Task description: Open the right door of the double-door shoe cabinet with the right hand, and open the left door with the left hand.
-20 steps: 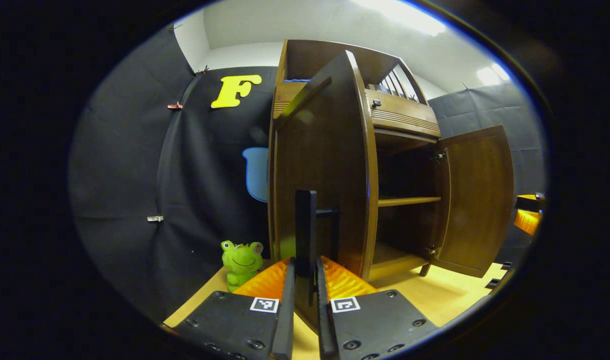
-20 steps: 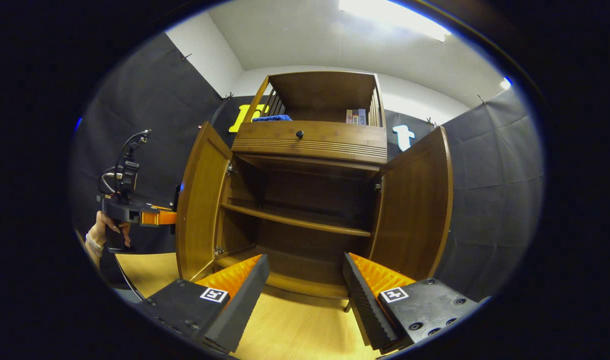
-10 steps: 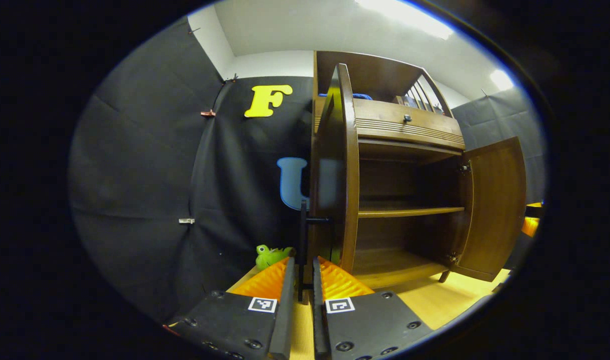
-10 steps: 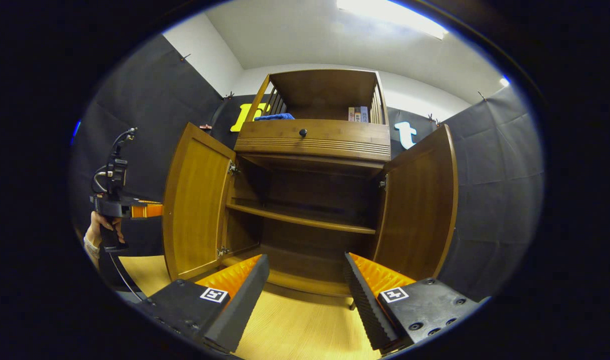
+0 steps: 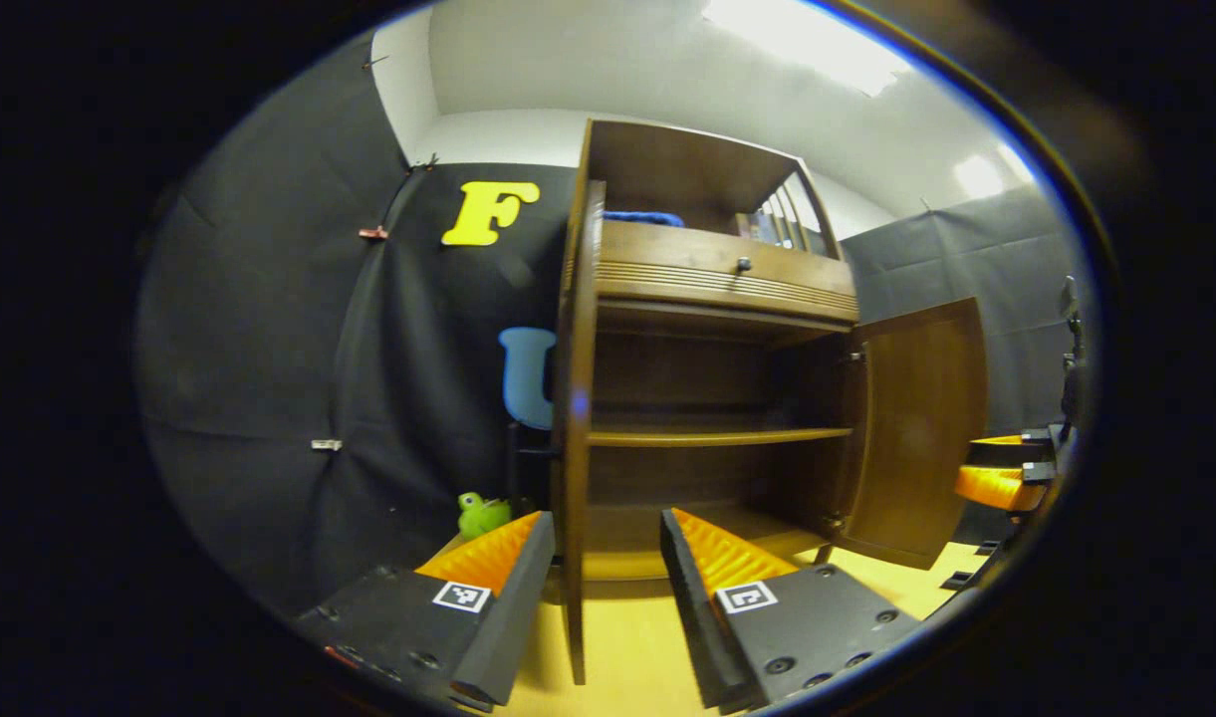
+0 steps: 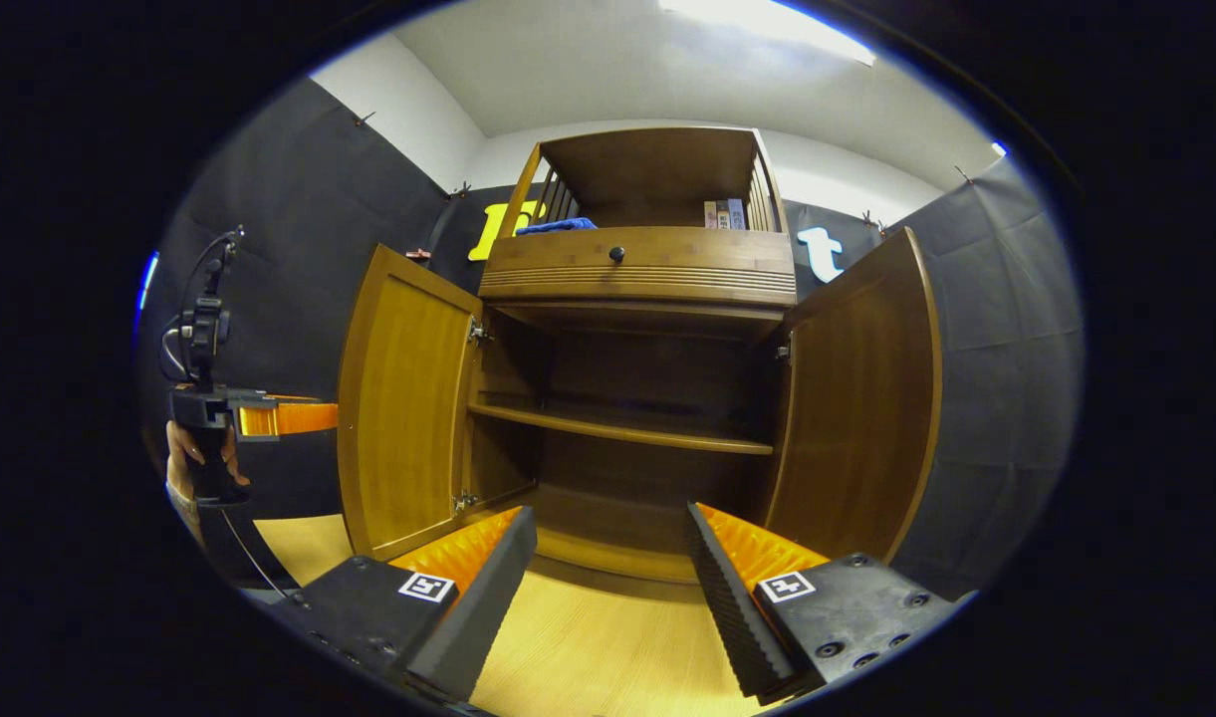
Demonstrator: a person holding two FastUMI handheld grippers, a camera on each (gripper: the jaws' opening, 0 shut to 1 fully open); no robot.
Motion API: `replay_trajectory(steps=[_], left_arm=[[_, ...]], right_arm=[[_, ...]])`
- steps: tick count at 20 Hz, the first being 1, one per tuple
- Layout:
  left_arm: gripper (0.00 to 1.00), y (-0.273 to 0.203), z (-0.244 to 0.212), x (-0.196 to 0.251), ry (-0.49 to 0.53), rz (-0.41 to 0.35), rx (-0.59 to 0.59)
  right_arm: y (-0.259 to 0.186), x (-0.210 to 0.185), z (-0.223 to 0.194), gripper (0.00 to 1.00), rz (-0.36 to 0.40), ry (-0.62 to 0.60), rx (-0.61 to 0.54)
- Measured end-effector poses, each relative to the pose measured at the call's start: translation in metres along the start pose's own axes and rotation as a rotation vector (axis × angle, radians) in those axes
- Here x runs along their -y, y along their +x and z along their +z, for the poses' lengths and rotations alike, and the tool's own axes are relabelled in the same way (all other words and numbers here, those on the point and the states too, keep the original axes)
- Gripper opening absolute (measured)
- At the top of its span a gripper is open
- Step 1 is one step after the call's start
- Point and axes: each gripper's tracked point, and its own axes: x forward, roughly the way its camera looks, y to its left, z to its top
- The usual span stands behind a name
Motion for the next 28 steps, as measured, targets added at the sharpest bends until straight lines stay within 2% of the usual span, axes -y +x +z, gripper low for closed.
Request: replay_trajectory(steps=[2,4,5,9,13,23,25,26,28], left_arm=[[0.81,0.002,-0.001,0.023,0.015,-0.047,-0.008],[0.94,0.004,-0.003,0.043,0.017,-0.089,-0.027],[0.95,0.005,-0.005,0.050,0.020,-0.098,-0.038],[0.95,0.013,-0.001,0.073,0.041,-0.103,-0.014],[0.95,0.016,0.012,0.092,0.059,-0.111,0.012],[0.95,0.020,0.015,0.104,0.063,-0.132,0.006],[0.95,0.020,0.015,0.106,0.069,-0.146,0.007],[0.95,0.020,0.016,0.107,0.069,-0.153,0.007],[0.95,0.020,0.015,0.110,0.068,-0.171,0.006]], right_arm=[[-0.001,0.001,-0.001,0.96,0.001,0.006,-0.003],[-0.001,0.003,-0.002,0.97,-0.006,0.004,-0.002],[0.000,0.004,-0.002,0.97,-0.009,-0.001,-0.003],[-0.001,0.005,-0.006,0.96,0.007,0.006,-0.017],[-0.004,0.016,-0.001,0.96,-0.013,0.002,-0.007],[-0.002,0.020,0.006,0.96,-0.004,-0.002,0.021],[-0.004,0.017,0.009,0.99,0.002,0.003,0.031],[-0.004,0.017,0.011,0.96,0.002,0.004,0.037],[-0.005,0.018,0.015,0.97,-0.002,0.003,0.045]])
